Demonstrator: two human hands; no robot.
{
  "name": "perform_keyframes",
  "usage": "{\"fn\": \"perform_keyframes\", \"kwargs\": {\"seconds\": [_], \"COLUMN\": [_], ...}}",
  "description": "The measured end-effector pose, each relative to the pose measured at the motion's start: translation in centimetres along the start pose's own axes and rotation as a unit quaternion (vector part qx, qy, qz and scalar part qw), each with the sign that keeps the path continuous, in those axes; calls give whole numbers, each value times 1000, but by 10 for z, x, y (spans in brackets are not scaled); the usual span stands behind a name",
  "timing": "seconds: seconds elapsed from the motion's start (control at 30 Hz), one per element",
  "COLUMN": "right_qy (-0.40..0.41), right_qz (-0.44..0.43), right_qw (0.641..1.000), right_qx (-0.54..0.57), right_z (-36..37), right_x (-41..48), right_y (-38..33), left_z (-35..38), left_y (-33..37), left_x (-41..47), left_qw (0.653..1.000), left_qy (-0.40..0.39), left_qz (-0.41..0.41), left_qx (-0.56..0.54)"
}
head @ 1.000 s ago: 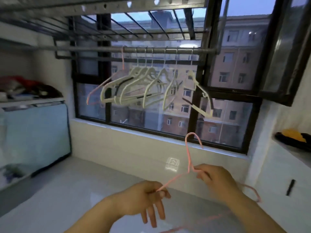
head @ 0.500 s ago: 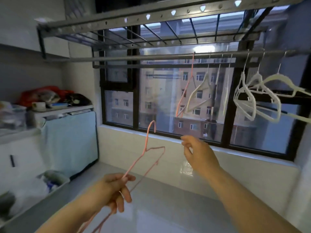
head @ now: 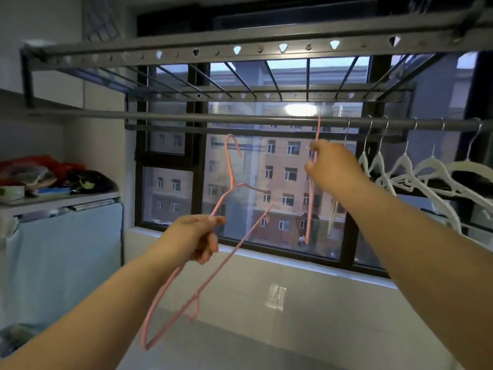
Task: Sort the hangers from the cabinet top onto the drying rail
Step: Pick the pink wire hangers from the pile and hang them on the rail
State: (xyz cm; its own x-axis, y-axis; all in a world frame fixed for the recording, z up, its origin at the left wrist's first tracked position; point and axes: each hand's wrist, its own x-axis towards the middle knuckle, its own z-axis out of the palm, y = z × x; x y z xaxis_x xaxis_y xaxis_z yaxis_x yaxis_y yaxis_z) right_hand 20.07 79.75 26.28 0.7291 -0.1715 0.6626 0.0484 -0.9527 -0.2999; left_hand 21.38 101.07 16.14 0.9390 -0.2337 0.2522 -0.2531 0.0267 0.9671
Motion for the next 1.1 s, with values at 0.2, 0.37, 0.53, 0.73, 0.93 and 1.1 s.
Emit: {"fn": "perform_keyframes", "kwargs": {"seconds": [0.2,0.37,0.53,0.73,0.93,1.1], "right_qy": [-60,-93,-75,-40,-17,-11], "right_qz": [97,137,133,133,161,186], "right_qw": [989,979,983,985,979,974], "right_qx": [-98,-122,-101,-102,-126,-130], "right_z": [17,32,39,52,47,40], "right_x": [48,66,67,67,66,65], "right_y": [4,8,13,15,17,23], "left_z": [15,31,44,69,93,103], "left_y": [24,40,59,66,60,56], "left_x": [67,110,143,175,182,178], "left_qw": [998,996,992,992,987,985], "left_qy": [-31,-56,-82,-100,-144,-156], "left_qz": [51,71,86,71,59,43], "left_qx": [14,5,-33,-44,-45,-53]}}
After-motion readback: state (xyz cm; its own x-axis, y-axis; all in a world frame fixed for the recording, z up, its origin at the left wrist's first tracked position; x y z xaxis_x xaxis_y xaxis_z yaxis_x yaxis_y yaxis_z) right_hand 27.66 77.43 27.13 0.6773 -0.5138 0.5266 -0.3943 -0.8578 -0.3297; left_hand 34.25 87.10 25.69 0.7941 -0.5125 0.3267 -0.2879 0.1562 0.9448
